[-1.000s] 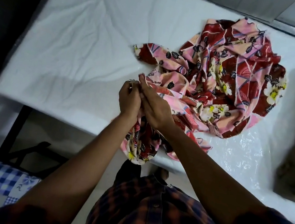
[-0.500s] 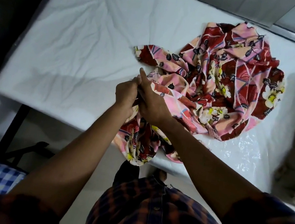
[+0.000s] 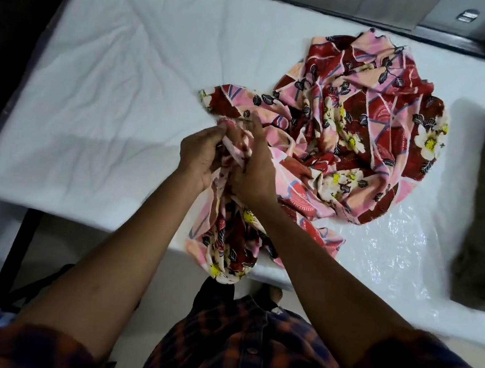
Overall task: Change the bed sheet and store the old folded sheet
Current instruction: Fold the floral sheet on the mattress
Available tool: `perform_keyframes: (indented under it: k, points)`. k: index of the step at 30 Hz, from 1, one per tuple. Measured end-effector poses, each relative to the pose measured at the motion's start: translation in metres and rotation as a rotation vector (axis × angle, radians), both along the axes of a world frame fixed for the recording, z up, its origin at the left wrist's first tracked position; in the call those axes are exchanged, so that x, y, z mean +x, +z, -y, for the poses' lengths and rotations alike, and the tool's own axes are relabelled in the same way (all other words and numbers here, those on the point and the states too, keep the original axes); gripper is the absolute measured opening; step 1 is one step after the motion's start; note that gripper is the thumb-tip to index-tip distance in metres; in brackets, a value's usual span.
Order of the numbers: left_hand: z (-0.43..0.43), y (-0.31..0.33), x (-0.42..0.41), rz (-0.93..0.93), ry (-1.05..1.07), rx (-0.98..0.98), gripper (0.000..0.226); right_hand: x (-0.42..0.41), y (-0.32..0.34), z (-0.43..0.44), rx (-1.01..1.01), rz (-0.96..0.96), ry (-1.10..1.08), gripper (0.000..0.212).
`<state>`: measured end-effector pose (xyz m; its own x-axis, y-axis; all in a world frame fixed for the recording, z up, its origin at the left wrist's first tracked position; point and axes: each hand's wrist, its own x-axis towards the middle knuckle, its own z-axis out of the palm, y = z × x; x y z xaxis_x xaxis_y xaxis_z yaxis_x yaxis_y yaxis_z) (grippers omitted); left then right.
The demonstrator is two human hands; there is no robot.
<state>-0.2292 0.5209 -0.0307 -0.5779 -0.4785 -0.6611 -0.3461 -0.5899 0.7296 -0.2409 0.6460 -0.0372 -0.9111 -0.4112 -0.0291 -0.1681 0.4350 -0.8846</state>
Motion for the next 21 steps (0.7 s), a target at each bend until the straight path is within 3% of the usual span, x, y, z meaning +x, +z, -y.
perform_keyframes:
  k: [1, 5, 13, 15, 19, 21]
  points:
    - [0.003, 0.004, -0.004, 0.005, -0.005, -0.058, 0.007, -0.001, -0.003, -0.003, 0.058, -0.042, -0.015, 0.095]
    - [0.026, 0.017, -0.019, 0.03, 0.124, -0.116, 0.019, 0.003, -0.034, -0.028, 0.369, -0.122, -0.023, 0.099]
    - [0.111, 0.036, -0.032, 0.001, 0.322, -0.126, 0.012, 0.034, -0.075, -0.112, 0.625, 0.039, -0.262, 0.092]
    - [0.138, 0.032, -0.032, 0.021, 0.321, -0.134, 0.01, 0.044, -0.083, -0.132, 0.707, 0.082, -0.32, 0.078]
    - [0.18, 0.02, -0.033, 0.044, 0.309, -0.125, 0.009, 0.056, -0.094, -0.151, 0.885, 0.216, -0.364, 0.032]
    - [0.199, 0.021, -0.031, 0.069, 0.273, -0.143, 0.018, 0.058, -0.098, -0.152, 0.96, 0.255, -0.364, 0.025]
